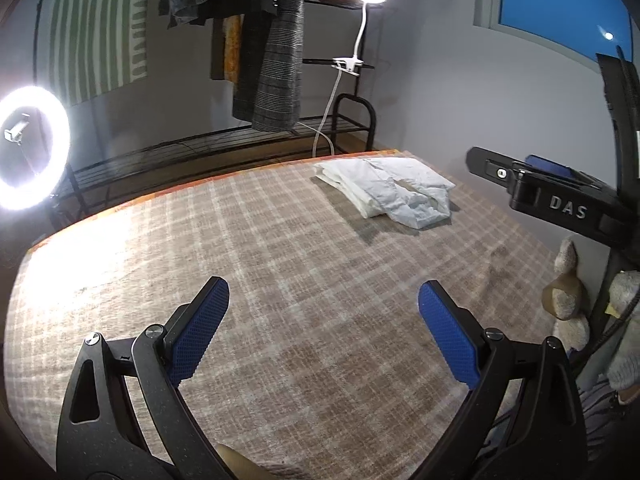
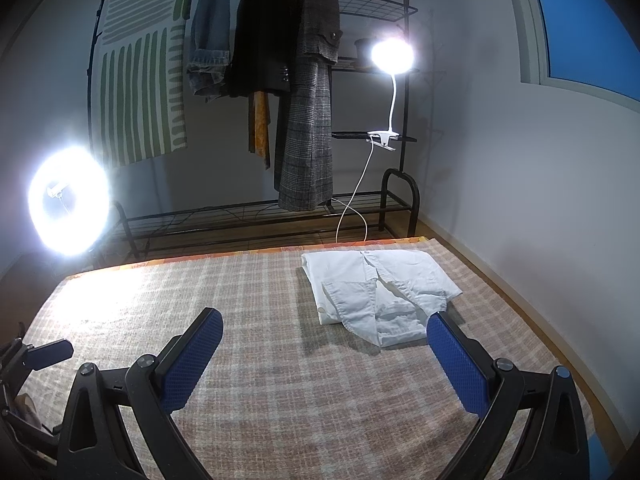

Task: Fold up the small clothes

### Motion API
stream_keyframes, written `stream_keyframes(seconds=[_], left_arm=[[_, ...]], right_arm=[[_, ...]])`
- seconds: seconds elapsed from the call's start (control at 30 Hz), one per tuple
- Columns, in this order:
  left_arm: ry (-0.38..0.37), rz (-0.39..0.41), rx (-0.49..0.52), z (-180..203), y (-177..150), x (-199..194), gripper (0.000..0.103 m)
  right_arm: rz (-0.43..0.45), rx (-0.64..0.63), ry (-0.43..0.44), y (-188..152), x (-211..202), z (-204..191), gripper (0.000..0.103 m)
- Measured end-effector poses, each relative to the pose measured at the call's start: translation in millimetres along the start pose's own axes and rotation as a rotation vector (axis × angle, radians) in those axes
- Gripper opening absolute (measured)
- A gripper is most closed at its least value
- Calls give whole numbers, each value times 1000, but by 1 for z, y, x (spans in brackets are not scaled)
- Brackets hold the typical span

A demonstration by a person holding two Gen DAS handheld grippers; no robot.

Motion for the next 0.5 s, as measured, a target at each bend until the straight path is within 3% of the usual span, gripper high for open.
stream_keyframes(seconds=[0.33, 0.5], left_arm=[[107, 1, 14, -10, 1, -6, 98], [110, 19, 24, -8, 2, -14, 98]], right_arm=[[-11, 5, -5, -3, -1, 3, 103], [-12, 7, -6, -3, -2, 3, 103]])
Point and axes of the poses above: each gripper's, at about its wrist camera, not at the fingertips, and x roughly the way its jaws point, z to its right, y to its top, the point moved 8 cm from there along x, roughly the way its jaws point, and after that the axes turned 15 degrees about x, right-handed, at the moved point
